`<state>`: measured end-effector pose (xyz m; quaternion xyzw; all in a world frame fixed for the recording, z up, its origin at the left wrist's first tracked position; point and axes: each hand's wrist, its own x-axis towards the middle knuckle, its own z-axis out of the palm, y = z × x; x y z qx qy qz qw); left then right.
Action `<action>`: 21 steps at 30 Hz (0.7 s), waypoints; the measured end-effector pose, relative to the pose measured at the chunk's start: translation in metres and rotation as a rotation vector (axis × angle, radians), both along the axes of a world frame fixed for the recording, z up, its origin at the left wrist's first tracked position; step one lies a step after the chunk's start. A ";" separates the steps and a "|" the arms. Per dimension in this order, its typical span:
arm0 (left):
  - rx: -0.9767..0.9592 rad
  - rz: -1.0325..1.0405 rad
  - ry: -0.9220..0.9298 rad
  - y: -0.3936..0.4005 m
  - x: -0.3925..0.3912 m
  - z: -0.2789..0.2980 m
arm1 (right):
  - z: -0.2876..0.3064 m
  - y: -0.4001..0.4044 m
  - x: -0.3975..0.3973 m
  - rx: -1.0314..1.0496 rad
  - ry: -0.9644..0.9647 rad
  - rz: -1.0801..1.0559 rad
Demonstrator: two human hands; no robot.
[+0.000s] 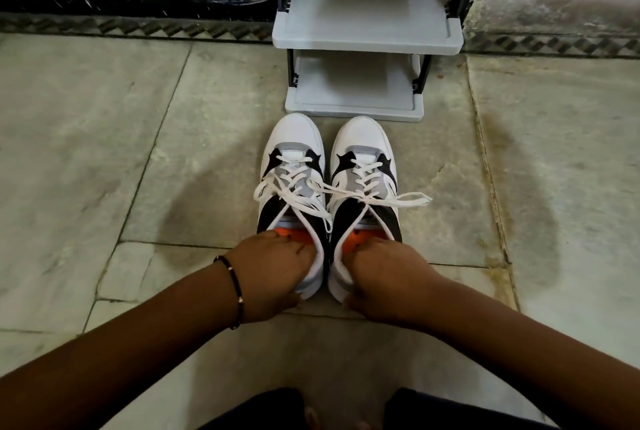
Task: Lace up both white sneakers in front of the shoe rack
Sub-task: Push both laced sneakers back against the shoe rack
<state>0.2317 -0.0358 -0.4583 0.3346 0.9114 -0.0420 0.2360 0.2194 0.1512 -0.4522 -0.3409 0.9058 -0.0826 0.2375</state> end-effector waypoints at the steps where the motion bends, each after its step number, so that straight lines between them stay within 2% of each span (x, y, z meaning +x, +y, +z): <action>1: -0.008 0.005 -0.026 -0.002 -0.005 -0.002 | -0.002 -0.002 -0.003 -0.012 0.008 0.008; 3: -0.014 -0.064 -0.035 -0.005 -0.014 -0.002 | -0.004 -0.003 -0.006 0.006 -0.023 0.046; 5: 0.016 -0.229 -0.010 -0.009 -0.016 -0.005 | -0.003 -0.004 -0.006 0.079 -0.069 0.106; 7: 0.007 -0.272 0.063 -0.014 -0.018 -0.014 | 0.000 -0.004 -0.008 0.115 -0.097 0.145; 13: -0.015 -0.268 -0.006 -0.014 -0.016 -0.023 | 0.005 -0.013 -0.013 0.204 -0.196 0.128; 15: -0.010 -0.231 -0.034 -0.010 -0.014 -0.015 | 0.007 -0.012 -0.009 0.208 -0.180 0.098; 17: -0.086 -0.171 -0.139 -0.004 -0.015 -0.001 | 0.008 -0.009 -0.006 0.201 -0.160 0.067; 21: -0.098 -0.068 -0.139 0.008 -0.011 0.037 | 0.023 0.003 0.000 0.202 -0.154 0.064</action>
